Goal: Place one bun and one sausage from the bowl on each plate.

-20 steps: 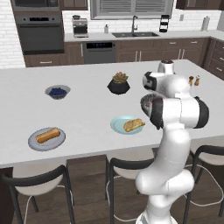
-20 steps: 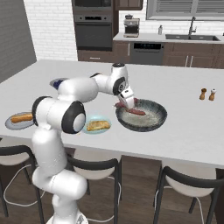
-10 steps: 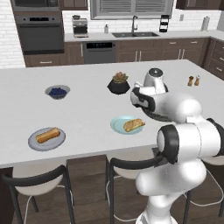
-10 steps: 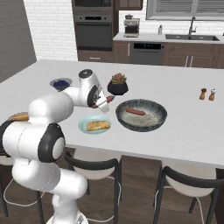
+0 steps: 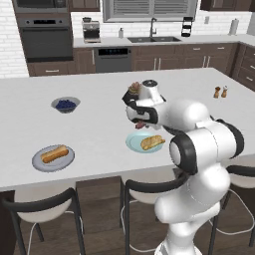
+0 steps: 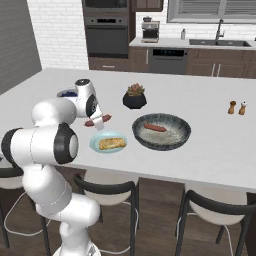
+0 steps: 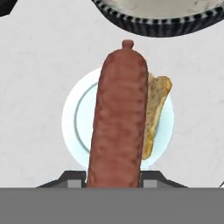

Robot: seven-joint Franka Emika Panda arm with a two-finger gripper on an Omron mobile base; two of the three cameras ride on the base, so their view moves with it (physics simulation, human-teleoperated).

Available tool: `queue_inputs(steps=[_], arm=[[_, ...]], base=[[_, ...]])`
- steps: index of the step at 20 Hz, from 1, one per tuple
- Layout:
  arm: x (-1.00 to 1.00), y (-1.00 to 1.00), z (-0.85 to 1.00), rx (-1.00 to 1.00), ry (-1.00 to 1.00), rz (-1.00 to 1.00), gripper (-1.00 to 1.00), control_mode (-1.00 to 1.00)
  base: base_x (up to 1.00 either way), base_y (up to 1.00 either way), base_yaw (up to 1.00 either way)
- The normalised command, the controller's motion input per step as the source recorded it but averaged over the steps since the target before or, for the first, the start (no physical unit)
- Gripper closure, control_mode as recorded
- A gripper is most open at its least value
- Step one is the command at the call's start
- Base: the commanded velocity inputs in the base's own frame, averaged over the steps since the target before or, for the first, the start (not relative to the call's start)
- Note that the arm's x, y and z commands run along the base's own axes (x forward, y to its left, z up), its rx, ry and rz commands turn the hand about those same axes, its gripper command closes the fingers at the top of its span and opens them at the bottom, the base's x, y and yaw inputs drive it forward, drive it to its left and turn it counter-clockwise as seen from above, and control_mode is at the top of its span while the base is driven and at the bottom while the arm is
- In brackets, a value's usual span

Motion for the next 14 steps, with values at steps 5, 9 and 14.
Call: queue_inputs(steps=[5,9,14], arm=[[0.05,0.03,-0.76,0.00,0.13,0.07,1.00,-1.00],[0.05,-0.01,-0.53,-0.04,0.01,0.04,1.00,-1.00],[0.38,0.00,-0.38,-0.03,0.00,0.01,1.00,-1.00]], base=[[0.00,0.00,0.00],[0.00,0.00,0.00],[0.00,0.00,0.00]])
